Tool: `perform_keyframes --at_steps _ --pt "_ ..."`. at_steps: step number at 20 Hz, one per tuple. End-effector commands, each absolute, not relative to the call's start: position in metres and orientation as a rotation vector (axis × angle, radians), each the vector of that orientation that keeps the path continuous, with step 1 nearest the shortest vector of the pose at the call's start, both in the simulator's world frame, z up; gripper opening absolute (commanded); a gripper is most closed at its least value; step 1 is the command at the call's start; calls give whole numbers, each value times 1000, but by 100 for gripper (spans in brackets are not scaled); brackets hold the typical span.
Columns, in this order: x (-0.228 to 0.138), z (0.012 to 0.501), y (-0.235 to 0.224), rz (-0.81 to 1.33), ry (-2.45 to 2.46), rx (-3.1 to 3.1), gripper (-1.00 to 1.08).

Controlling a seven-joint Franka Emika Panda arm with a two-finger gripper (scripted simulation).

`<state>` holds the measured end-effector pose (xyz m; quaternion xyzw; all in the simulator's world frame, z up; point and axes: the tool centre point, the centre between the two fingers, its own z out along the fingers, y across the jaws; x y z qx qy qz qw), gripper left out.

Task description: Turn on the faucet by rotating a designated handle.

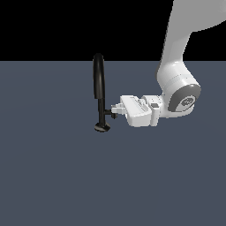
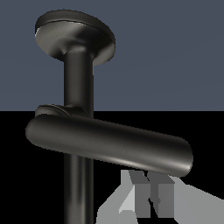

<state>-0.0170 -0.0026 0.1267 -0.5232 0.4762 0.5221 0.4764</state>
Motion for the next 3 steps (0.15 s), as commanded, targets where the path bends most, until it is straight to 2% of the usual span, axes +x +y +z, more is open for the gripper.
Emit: perform_keyframes --at_steps 1,3 --pt "-32 95 -4 1297 1191 -1260 -100" --pt "-35 89 -5 1299 1193 -1259 -100"
